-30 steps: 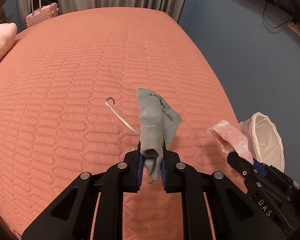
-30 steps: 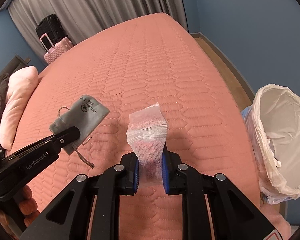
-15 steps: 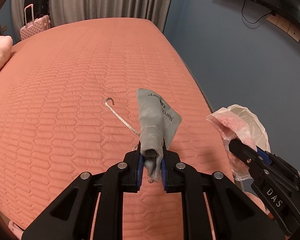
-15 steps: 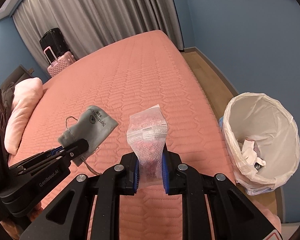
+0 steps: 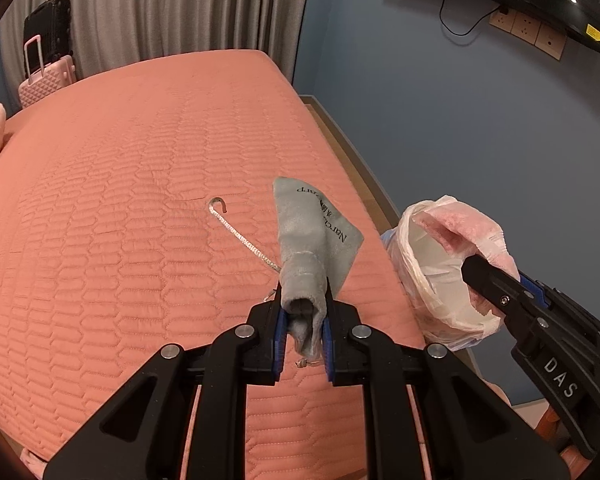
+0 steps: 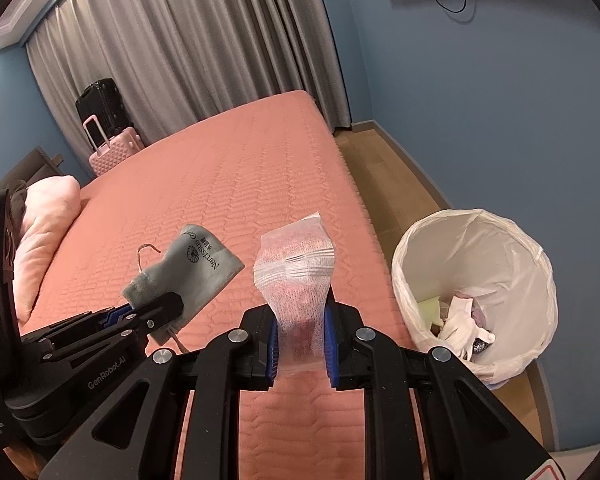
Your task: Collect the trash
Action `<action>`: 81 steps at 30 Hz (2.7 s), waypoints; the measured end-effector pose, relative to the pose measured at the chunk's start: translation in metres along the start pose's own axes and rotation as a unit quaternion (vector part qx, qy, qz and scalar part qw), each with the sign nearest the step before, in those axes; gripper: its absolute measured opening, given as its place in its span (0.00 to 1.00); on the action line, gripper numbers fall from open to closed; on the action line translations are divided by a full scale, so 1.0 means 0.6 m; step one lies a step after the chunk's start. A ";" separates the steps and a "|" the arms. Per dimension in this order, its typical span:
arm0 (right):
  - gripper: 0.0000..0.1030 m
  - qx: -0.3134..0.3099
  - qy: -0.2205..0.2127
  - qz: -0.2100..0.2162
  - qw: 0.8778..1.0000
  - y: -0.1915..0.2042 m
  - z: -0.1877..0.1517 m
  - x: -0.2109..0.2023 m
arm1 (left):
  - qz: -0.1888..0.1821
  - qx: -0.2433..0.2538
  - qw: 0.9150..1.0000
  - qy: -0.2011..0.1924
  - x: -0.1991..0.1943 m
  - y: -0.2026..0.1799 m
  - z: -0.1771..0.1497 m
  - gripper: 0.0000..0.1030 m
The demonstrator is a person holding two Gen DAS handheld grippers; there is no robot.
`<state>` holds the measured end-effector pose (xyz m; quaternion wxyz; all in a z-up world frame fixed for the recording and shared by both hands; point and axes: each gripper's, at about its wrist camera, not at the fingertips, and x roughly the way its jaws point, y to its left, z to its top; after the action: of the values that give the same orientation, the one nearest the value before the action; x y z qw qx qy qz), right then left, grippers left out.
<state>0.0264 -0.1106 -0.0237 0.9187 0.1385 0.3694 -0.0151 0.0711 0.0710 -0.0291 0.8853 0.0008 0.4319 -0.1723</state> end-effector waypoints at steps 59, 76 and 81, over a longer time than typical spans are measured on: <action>0.35 0.056 -0.059 -0.084 0.993 -0.202 0.075 -0.058 | -0.026 0.062 0.997 -0.043 0.058 -0.200 0.093 0.74; 0.58 0.017 -0.012 -0.090 0.996 -0.159 0.011 -0.104 | 0.014 0.058 0.997 -0.058 -0.004 -0.168 0.044 0.88; 0.71 0.011 -0.009 -0.109 0.994 -0.147 -0.006 -0.122 | 0.028 0.062 0.996 -0.056 -0.021 -0.161 0.026 0.89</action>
<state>-0.0407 -0.1999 0.0022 0.9134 0.1076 0.3736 -0.1206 0.0463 -0.0186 0.0044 0.9107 0.0582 0.3701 -0.1737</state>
